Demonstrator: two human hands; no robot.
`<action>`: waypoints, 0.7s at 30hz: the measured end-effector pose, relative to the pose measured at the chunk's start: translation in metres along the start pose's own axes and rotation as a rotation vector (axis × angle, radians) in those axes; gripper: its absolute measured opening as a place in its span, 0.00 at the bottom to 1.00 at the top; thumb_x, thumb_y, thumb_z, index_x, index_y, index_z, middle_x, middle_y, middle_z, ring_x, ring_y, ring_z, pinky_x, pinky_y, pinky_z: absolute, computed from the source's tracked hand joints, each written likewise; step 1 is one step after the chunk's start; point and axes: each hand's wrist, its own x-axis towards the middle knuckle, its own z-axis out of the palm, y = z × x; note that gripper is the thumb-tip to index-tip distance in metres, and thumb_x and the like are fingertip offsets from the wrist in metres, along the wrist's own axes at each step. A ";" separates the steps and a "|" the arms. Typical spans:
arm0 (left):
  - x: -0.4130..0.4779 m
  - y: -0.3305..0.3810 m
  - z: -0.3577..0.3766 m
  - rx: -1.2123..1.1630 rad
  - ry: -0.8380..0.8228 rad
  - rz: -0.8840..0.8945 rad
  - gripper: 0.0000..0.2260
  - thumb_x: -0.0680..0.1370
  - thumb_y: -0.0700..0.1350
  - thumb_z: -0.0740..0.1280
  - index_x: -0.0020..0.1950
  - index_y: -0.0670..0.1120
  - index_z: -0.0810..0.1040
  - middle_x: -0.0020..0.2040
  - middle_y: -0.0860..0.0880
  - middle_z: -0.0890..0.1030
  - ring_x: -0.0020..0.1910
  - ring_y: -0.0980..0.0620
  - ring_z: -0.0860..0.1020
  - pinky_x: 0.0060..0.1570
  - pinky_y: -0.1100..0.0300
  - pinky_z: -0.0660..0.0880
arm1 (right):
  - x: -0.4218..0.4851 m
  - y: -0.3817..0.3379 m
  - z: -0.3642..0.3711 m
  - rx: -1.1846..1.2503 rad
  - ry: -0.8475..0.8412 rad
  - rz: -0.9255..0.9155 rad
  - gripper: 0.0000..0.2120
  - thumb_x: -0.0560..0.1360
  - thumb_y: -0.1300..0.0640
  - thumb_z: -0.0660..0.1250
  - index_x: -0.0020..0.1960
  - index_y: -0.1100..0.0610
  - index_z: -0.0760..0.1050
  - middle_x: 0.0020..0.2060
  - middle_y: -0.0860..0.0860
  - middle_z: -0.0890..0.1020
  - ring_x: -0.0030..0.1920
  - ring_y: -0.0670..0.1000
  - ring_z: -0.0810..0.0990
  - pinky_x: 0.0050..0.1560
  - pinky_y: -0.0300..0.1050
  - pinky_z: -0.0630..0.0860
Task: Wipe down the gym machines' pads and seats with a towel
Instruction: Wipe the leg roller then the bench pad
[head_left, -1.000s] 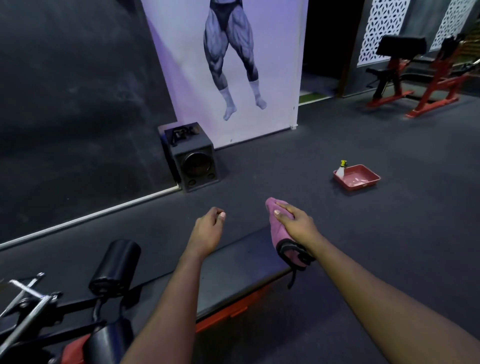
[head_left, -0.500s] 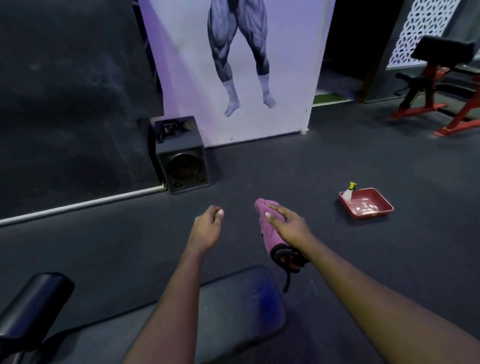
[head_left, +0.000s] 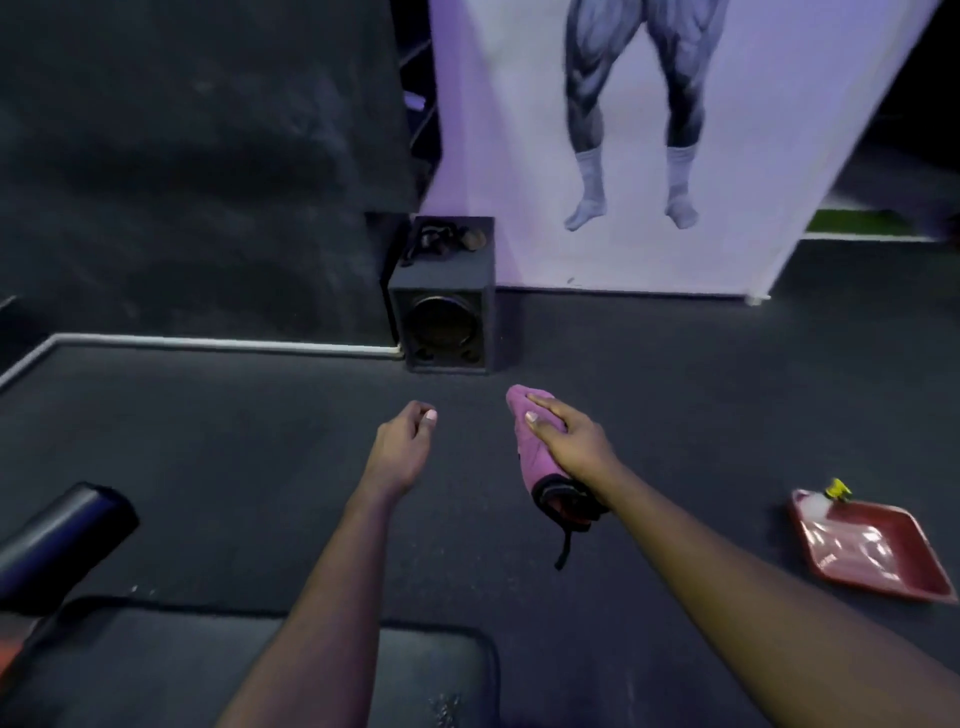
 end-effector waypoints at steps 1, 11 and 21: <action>0.006 0.004 0.003 -0.004 0.047 -0.035 0.10 0.84 0.48 0.61 0.58 0.45 0.79 0.46 0.46 0.82 0.48 0.45 0.79 0.47 0.56 0.71 | 0.022 -0.002 -0.007 -0.013 -0.061 -0.032 0.19 0.81 0.44 0.66 0.71 0.40 0.75 0.71 0.47 0.76 0.70 0.52 0.75 0.73 0.48 0.70; 0.065 -0.015 -0.013 0.002 0.354 -0.247 0.11 0.84 0.47 0.62 0.57 0.43 0.80 0.42 0.48 0.80 0.49 0.43 0.80 0.48 0.56 0.71 | 0.180 -0.036 0.029 -0.033 -0.361 -0.206 0.19 0.78 0.40 0.68 0.68 0.37 0.76 0.69 0.44 0.78 0.68 0.48 0.77 0.73 0.50 0.70; 0.179 -0.092 -0.099 0.006 0.597 -0.455 0.11 0.85 0.48 0.61 0.57 0.43 0.78 0.46 0.48 0.80 0.50 0.45 0.78 0.45 0.59 0.65 | 0.347 -0.135 0.173 -0.089 -0.669 -0.365 0.19 0.77 0.41 0.69 0.68 0.39 0.77 0.68 0.44 0.79 0.67 0.46 0.77 0.70 0.44 0.71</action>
